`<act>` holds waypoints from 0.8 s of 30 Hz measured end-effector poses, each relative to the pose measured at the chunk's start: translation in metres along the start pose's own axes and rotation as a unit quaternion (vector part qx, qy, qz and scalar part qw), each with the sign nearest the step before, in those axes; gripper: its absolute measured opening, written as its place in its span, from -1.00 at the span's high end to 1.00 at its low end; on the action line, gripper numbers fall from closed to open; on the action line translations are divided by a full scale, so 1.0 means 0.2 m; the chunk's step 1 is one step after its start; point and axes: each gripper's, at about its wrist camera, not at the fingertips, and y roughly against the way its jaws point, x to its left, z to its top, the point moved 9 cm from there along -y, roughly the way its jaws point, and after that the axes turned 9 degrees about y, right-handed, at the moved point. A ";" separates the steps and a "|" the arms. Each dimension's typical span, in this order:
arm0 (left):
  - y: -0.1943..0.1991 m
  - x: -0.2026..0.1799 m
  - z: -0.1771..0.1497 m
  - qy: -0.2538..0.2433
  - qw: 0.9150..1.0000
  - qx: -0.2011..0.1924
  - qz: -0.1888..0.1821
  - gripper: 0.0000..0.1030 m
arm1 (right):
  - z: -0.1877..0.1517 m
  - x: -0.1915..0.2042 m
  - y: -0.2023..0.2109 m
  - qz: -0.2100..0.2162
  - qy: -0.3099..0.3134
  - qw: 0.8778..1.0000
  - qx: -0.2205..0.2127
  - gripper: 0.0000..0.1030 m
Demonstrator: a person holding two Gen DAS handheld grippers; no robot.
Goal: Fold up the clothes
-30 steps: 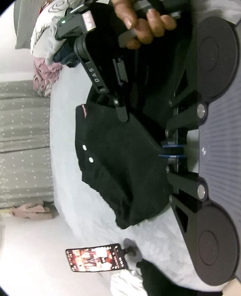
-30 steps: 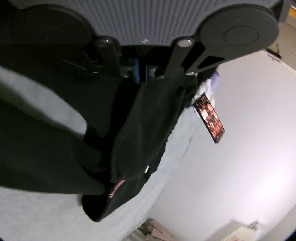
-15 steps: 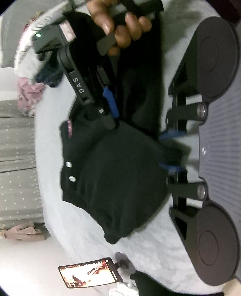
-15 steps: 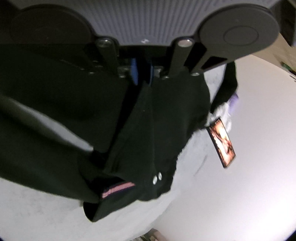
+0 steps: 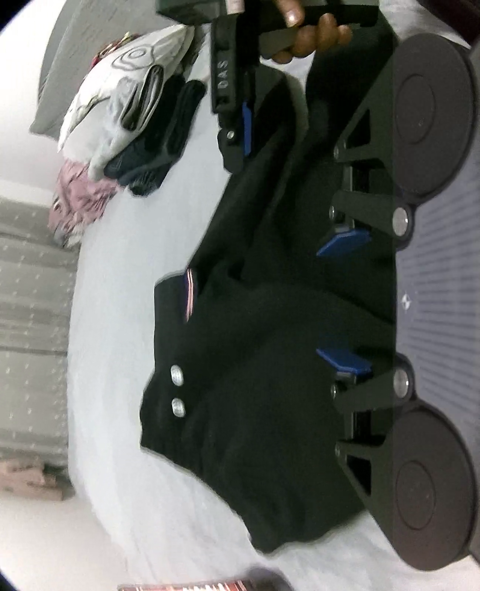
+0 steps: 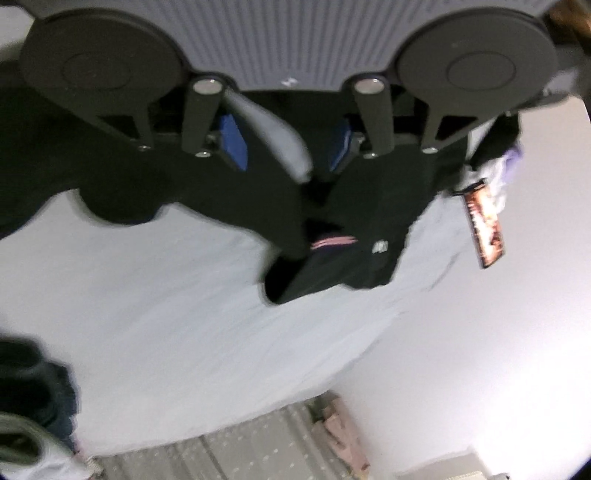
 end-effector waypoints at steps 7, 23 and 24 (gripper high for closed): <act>-0.25 -0.23 0.09 -0.006 0.998 0.054 -0.018 -0.42 | -0.03 -0.39 0.26 -0.074 -0.029 0.997 -0.002 -0.39; -0.52 -0.35 0.15 0.049 0.995 0.054 -0.068 -0.43 | -0.10 -1.24 0.59 -0.293 -0.117 0.949 -0.018 -0.48; -0.52 -0.35 0.15 0.045 0.995 0.053 -0.069 -0.43 | -0.11 -1.27 0.56 -0.299 -0.117 0.947 -0.011 -0.48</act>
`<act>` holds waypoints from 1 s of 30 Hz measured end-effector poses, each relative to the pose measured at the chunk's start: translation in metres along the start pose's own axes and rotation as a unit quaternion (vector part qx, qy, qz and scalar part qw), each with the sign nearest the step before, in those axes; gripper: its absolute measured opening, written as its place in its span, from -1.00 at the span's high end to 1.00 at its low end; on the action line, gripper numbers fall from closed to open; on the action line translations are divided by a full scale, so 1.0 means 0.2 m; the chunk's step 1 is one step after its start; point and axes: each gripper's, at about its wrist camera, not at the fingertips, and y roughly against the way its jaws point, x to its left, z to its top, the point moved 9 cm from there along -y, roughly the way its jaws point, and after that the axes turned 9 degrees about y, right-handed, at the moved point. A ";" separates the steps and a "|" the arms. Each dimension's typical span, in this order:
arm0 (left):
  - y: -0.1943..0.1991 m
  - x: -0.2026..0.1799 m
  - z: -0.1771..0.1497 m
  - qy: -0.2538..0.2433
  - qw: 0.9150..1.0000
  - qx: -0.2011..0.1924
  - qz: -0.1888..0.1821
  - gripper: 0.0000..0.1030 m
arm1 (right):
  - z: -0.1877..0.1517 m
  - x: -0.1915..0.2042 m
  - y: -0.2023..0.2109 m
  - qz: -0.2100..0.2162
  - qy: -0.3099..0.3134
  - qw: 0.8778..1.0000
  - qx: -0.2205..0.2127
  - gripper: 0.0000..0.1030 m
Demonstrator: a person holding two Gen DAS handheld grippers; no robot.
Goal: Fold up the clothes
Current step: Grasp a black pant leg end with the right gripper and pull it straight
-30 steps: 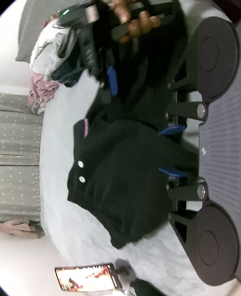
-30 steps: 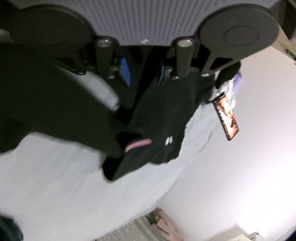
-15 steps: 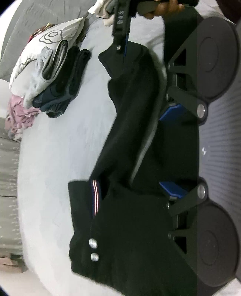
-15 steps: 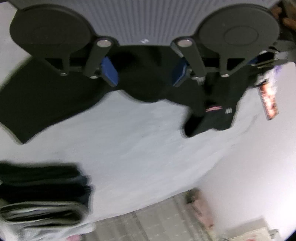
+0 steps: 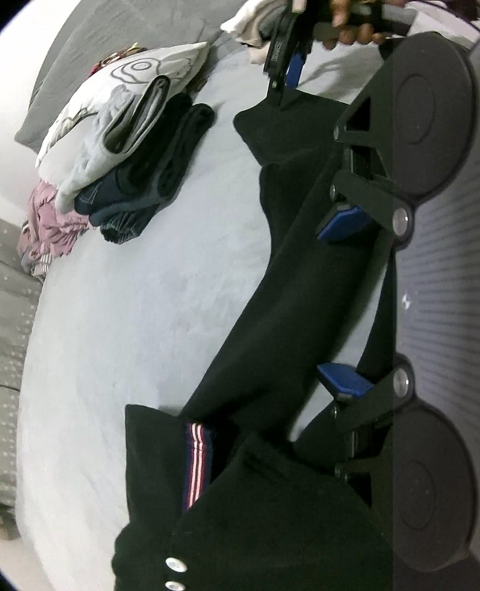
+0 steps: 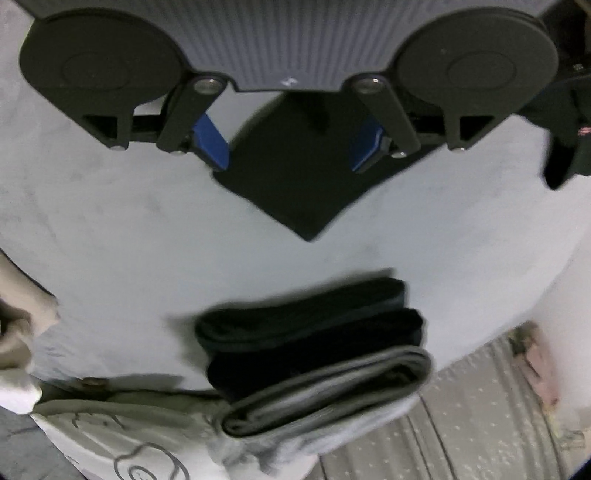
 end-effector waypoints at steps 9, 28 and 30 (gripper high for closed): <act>0.01 0.02 0.01 0.000 1.000 -0.006 -0.006 -0.43 | 0.02 -0.01 -0.02 0.012 -0.035 0.999 -0.034 0.82; 0.18 -0.14 0.09 -0.088 0.993 -0.064 -0.043 -0.43 | 0.15 -0.24 0.43 -0.028 -0.129 0.986 -0.104 0.80; 0.18 -0.25 0.07 -0.140 0.986 -0.070 -0.051 -0.45 | 0.15 -0.24 0.44 -0.023 -0.131 0.986 -0.100 0.79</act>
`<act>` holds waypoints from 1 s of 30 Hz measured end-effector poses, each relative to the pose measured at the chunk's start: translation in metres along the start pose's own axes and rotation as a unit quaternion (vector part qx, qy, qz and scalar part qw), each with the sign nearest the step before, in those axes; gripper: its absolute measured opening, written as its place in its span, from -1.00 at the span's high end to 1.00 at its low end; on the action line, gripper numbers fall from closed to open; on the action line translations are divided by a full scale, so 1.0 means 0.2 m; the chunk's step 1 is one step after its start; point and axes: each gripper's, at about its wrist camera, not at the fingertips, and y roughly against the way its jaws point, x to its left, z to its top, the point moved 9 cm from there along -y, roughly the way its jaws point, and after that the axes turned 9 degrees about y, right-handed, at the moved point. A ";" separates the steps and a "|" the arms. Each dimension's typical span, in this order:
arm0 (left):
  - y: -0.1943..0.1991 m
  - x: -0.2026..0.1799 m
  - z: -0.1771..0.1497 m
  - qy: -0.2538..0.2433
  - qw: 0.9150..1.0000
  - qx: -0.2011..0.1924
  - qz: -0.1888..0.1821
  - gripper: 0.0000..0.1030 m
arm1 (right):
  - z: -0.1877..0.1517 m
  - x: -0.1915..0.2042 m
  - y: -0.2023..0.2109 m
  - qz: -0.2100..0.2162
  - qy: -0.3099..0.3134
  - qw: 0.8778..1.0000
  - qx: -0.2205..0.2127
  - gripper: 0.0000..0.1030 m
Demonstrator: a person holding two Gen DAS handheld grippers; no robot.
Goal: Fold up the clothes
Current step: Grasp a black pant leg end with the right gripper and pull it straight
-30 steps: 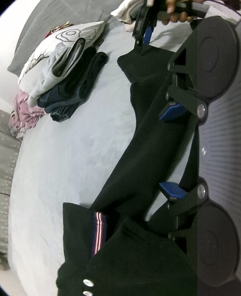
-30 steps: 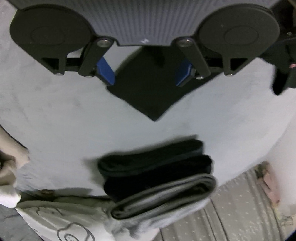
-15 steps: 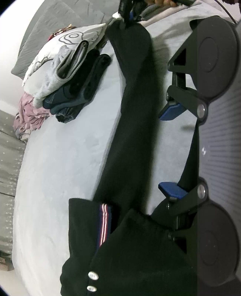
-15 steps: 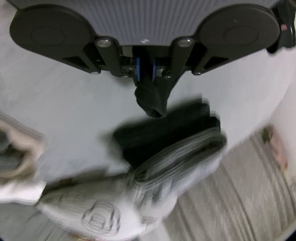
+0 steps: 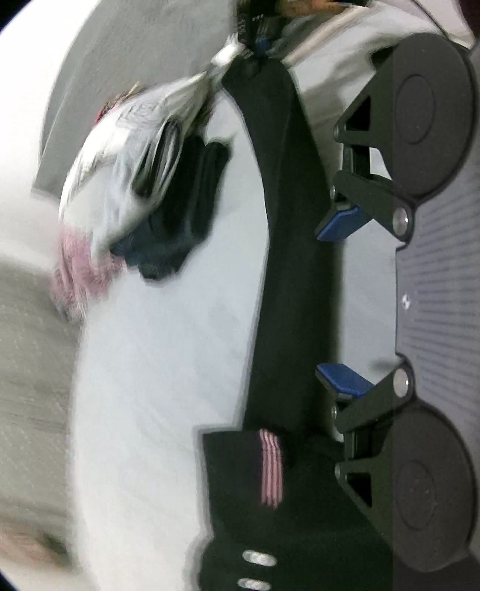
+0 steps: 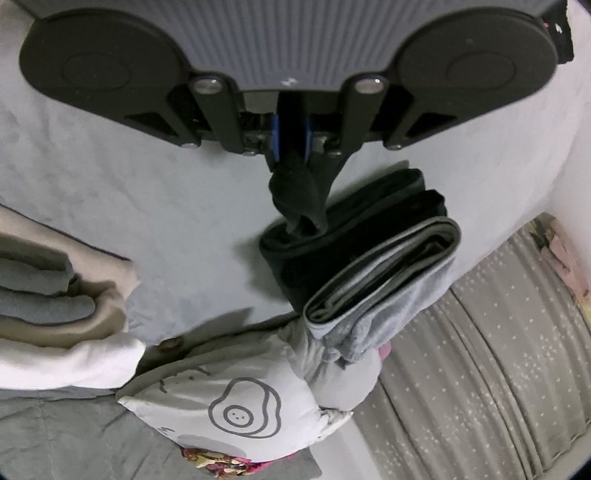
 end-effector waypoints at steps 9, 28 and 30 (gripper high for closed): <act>-0.32 -0.68 -0.05 -0.234 0.971 -0.008 -0.050 -0.46 | 0.01 -0.02 0.00 0.026 -0.025 0.999 0.006 0.79; -0.64 -1.06 -0.06 -0.314 0.945 0.020 -0.092 0.87 | -0.03 -0.15 -0.10 0.056 -0.072 0.994 0.064 0.57; -0.64 -1.03 0.01 -0.291 0.952 0.023 -0.095 0.87 | -0.03 -0.16 -0.10 0.059 -0.069 0.994 0.066 0.29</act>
